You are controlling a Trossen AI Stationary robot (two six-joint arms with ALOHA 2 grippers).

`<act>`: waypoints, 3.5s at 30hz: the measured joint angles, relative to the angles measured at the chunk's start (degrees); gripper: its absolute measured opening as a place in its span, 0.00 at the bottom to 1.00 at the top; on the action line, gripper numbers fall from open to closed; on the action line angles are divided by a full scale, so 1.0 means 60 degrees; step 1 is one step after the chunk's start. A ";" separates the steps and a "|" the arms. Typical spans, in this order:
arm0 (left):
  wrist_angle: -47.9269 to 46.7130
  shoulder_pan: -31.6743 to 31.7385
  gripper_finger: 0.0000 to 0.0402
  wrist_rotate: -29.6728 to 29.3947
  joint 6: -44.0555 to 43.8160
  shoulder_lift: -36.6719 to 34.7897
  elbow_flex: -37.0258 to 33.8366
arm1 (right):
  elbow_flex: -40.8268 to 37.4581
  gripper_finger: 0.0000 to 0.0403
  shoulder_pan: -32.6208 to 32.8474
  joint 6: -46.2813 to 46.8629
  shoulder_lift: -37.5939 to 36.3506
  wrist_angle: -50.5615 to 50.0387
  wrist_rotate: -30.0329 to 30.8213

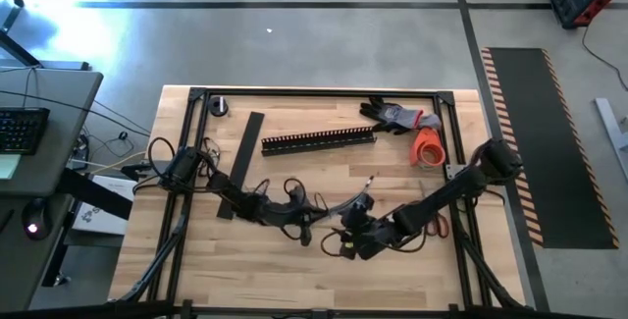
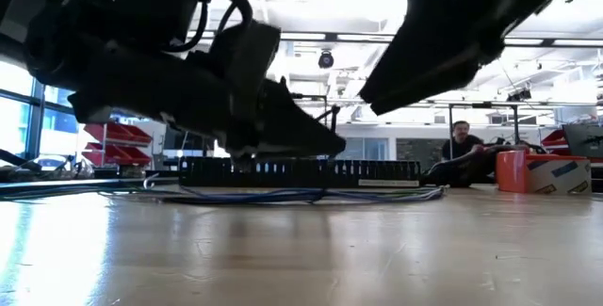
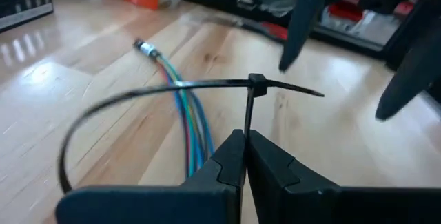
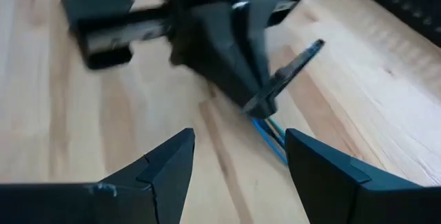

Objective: Ziptie cables
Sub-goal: Wrap the cables together using a zip tie

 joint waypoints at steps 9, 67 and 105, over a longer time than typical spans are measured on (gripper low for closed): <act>-0.0445 -0.0109 0.00 -0.0315 -0.0003 0.0000 0.0000 | -0.0705 0.52 -0.0007 0.1143 0.0754 0.2518 0.0729; -0.0638 -0.0753 0.33 0.1200 0.1258 -0.1165 0.0058 | -0.0709 0.00 -0.0335 -0.2873 0.1162 0.2703 0.2528; -0.3816 -0.0513 0.00 -0.0519 0.1593 0.1763 0.3195 | -0.0928 0.49 0.0491 0.2040 -0.1539 -0.1877 -0.1180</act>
